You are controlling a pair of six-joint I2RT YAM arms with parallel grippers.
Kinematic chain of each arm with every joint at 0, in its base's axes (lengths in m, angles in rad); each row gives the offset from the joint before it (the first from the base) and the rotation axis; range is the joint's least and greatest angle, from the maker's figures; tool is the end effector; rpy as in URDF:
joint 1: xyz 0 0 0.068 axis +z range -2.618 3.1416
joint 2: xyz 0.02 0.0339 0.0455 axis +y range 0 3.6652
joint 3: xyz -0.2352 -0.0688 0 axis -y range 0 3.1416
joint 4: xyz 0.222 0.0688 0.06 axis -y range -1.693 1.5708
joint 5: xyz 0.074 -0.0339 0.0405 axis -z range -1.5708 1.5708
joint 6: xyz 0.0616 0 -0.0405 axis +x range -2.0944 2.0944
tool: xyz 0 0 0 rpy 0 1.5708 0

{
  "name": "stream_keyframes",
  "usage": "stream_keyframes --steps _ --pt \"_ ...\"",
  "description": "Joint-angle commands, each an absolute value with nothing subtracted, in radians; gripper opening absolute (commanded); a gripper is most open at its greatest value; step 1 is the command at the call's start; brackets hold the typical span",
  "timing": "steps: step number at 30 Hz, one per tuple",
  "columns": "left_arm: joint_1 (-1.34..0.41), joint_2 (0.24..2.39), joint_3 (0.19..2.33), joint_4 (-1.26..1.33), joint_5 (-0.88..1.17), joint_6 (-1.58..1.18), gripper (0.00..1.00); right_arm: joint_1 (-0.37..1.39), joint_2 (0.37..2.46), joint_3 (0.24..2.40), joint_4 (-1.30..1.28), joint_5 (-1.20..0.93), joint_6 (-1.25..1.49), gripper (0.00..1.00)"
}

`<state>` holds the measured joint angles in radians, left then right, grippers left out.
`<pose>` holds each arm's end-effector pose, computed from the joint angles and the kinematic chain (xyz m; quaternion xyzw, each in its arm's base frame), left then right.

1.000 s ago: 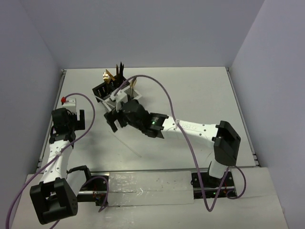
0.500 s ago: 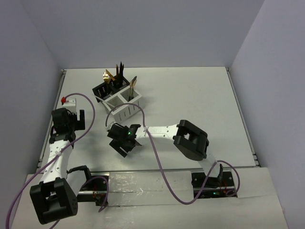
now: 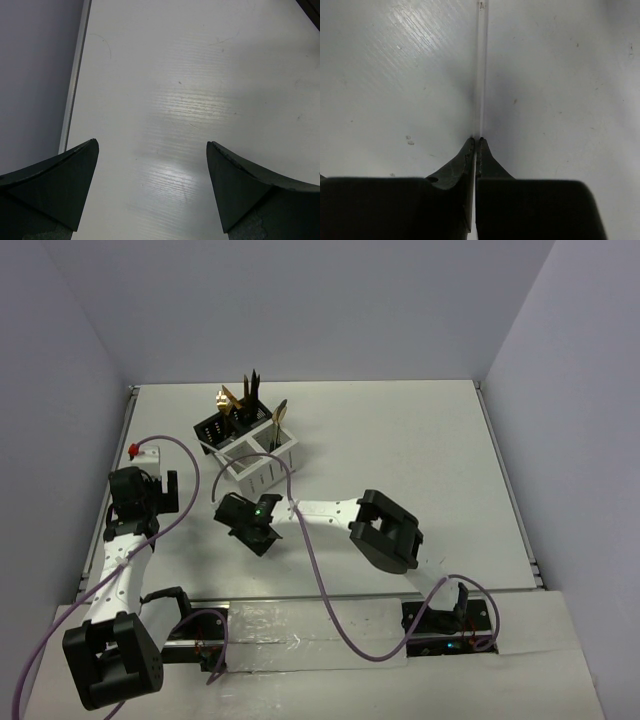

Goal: Sort the eating utensils into containers

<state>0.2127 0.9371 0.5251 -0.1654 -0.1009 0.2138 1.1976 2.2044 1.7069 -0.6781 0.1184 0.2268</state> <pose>0.2152 0.0528 0.1953 -0.0235 0.8781 0.1441 0.4558 0.1654 0.4024 0.1251 -0.4464 0.8712 0.0842 0.1862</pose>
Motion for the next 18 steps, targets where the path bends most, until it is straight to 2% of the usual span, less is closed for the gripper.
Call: stream_keyframes --steps 1,7,14,16,18 --pt "0.222 0.937 0.529 -0.12 -0.094 0.207 0.99 1.216 2.211 1.668 -0.736 0.14 0.221 0.0" --pt "0.224 0.925 0.526 -0.121 -0.104 0.206 0.99 1.236 1.947 1.505 -0.545 0.175 0.193 0.0" --pt "0.225 0.93 0.528 -0.118 -0.107 0.203 0.99 1.272 1.64 1.291 -0.321 0.322 0.112 0.0" --pt "0.226 0.937 0.529 -0.118 -0.101 0.202 0.99 1.27 1.537 1.232 -0.163 0.388 0.065 0.0" --pt "0.226 0.942 0.531 -0.118 -0.1 0.201 0.99 1.266 1.458 1.129 0.122 0.437 -0.02 0.0"
